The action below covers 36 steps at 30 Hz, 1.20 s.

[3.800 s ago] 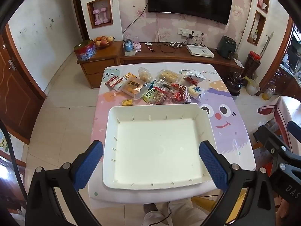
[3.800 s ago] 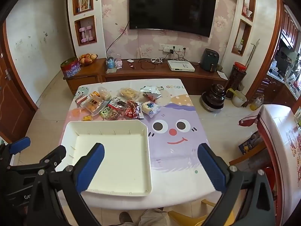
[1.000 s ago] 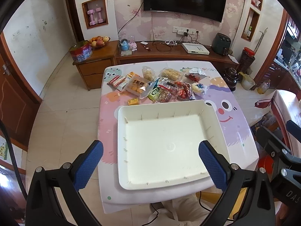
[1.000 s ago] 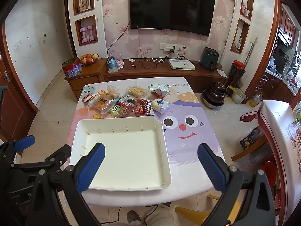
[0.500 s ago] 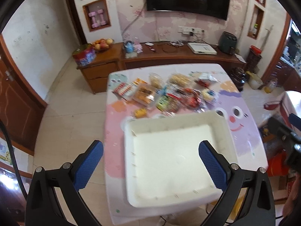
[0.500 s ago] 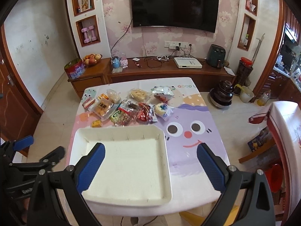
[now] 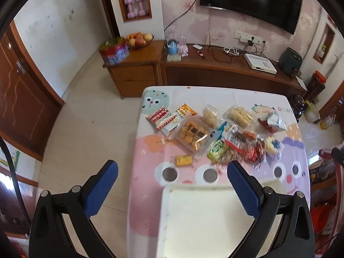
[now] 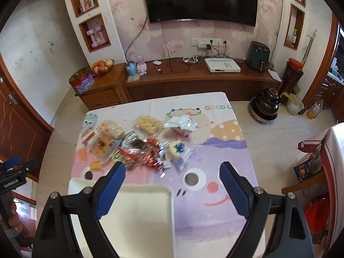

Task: Organize snacks
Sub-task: 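Grasp the orange-labelled bread bun with left gripper while right grasps blueberry bun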

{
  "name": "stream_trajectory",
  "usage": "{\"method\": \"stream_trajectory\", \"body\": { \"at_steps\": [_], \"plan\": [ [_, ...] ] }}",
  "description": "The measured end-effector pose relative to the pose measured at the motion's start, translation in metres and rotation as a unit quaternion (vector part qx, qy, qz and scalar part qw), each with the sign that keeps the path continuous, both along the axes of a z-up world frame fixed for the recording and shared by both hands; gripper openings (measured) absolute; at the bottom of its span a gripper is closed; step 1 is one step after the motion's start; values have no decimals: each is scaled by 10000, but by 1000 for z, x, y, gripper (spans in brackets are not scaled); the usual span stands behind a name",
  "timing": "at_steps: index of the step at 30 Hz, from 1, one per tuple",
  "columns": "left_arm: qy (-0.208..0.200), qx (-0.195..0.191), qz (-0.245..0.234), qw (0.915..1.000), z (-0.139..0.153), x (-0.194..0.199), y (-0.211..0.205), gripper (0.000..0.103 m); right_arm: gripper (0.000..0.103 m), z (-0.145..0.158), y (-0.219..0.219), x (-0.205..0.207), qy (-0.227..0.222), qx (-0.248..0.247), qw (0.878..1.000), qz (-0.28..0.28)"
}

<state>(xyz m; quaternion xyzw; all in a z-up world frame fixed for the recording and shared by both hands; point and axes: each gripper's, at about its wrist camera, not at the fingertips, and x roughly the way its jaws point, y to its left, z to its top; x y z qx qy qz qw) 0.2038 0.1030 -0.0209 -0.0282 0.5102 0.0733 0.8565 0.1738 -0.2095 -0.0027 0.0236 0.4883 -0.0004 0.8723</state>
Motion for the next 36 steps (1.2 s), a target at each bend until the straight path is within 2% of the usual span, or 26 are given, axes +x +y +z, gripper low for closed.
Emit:
{"method": "stream_trajectory", "body": {
  "at_steps": [4, 9, 12, 17, 23, 29, 34, 36],
  "plan": [
    [334, -284, 189, 9989, -33, 45, -1, 101, 84, -41, -17, 51, 476, 171, 9987, 6],
    [916, -537, 379, 9936, -92, 95, -3, 101, 74, -101, -20, 96, 974, 60, 9950, 230],
    [1203, -655, 611, 9887, -127, 119, 3, 101, 70, -137, -16, 111, 1229, -43, 9916, 412],
    [1526, -1038, 1331, 9738, -175, 146, 26, 100, 68, -181, -8, 128, 1539, -58, 9859, 653],
    [1610, -1364, 1759, 9615, -208, 163, 29, 100, 68, -209, -6, 138, 1785, -121, 9799, 882],
    [1745, -1581, 1959, 9519, -231, 174, 20, 100, 68, -229, -7, 144, 1970, -167, 9748, 1030],
    [1822, -1603, 2086, 9474, -249, 181, 16, 100, 67, -236, 2, 143, 2044, -196, 9709, 1233],
    [1867, -1581, 2093, 9468, -256, 183, 12, 100, 63, -241, 7, 141, 2114, -309, 9678, 1330]
  ]
}}
